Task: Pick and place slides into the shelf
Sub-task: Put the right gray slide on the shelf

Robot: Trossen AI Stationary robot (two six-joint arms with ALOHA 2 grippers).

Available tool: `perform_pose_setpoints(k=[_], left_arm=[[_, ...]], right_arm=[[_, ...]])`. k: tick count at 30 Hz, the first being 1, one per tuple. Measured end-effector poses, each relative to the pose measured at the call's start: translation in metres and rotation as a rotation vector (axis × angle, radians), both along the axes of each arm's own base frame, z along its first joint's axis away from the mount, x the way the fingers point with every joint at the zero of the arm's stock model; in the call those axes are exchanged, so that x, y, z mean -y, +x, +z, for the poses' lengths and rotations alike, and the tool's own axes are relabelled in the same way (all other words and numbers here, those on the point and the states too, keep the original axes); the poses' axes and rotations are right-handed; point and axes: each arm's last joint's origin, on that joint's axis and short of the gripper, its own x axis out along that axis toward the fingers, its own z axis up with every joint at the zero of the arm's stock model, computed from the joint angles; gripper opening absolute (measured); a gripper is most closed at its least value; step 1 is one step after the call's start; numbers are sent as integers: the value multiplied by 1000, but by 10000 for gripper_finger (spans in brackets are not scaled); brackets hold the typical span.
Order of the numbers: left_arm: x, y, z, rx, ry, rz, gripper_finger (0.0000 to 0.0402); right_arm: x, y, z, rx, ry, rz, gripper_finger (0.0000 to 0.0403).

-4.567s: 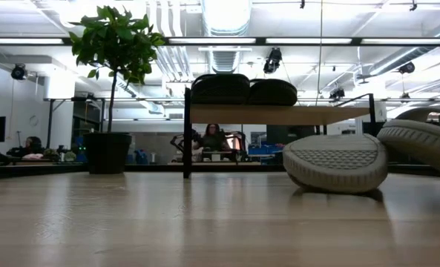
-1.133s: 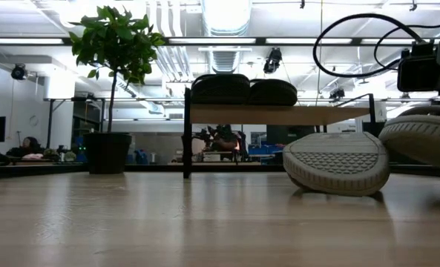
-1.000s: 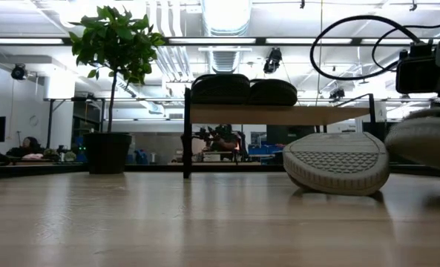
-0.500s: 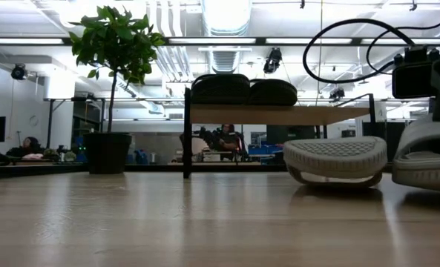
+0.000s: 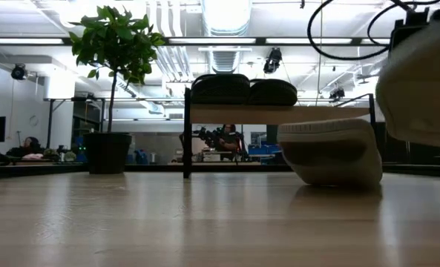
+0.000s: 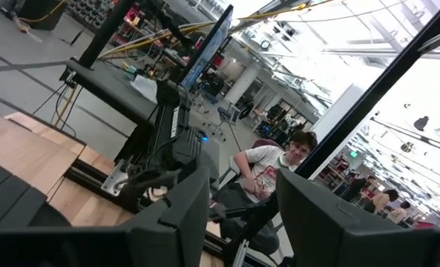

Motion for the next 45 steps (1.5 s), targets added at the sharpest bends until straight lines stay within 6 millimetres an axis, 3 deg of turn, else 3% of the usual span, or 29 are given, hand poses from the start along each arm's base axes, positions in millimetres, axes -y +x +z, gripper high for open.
perform_pose_setpoints(k=[4, 10, 14, 19, 24, 32, 45], left_arm=[[-1, 11, -5, -29, -32, -19, 142], [-1, 34, -10, 25, -11, -161, 142], [-2, 48, -9, 100, 5, -229, 142], [-3, 59, -19, 61, -3, -245, 142], [-4, 62, -22, 55, 23, -239, 142], [-6, 59, -17, 88, 104, -136, 142], [-9, 57, -15, 97, 233, 59, 142]], right_arm=[[4, 0, 8, 46, 5, -45, 9], [15, 12, 40, 152, -63, -135, 9], [27, 25, 79, 222, -156, -198, 9], [46, 37, 128, 251, -276, -283, 9], [67, 38, 173, 292, -386, -377, 9], [100, 36, 226, 411, -513, -621, 9], [119, 74, 295, 722, -593, -768, 9]])
